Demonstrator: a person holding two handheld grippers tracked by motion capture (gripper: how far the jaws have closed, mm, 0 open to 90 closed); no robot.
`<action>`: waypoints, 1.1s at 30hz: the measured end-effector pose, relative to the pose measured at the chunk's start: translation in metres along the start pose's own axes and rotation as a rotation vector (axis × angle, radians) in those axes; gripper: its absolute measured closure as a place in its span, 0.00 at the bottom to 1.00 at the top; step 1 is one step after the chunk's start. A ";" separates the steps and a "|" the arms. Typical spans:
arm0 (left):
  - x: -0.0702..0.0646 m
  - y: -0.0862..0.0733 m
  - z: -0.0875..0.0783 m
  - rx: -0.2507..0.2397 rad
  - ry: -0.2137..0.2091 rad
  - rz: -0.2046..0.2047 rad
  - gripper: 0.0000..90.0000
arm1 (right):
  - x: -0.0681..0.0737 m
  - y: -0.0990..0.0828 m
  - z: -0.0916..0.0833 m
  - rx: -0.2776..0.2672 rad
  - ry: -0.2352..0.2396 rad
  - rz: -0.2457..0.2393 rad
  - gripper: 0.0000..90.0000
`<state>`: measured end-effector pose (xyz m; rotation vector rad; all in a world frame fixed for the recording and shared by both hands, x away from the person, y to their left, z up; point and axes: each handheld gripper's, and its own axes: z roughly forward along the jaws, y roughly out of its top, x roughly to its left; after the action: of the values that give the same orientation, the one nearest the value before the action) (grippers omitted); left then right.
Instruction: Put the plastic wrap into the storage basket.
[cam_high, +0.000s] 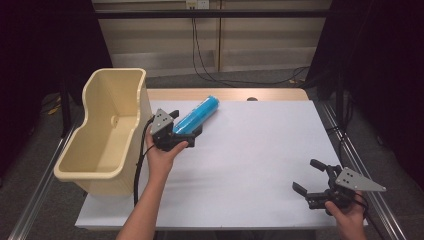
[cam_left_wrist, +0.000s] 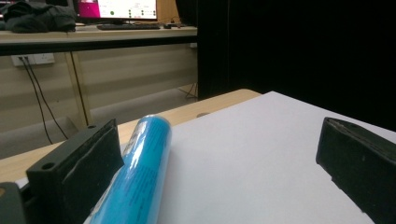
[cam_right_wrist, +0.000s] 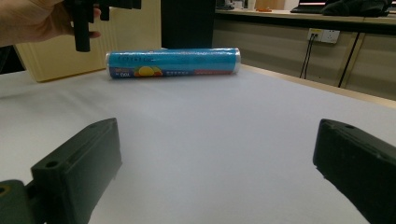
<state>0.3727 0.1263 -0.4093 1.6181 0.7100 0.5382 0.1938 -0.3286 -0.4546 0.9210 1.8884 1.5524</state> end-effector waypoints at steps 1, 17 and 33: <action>0.000 0.001 0.001 -0.006 0.000 -0.003 0.00 | 0.000 0.000 0.000 0.000 0.000 0.001 0.01; 0.013 0.006 0.024 0.034 0.037 -0.019 0.00 | 0.000 0.000 0.001 0.003 -0.002 -0.002 0.01; 0.021 0.018 0.053 0.138 0.089 -0.024 0.02 | -0.002 -0.001 -0.001 0.001 0.000 0.002 0.01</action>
<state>0.4275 0.1023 -0.4011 1.7197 0.8466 0.5566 0.1946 -0.3307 -0.4557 0.9239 1.8891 1.5526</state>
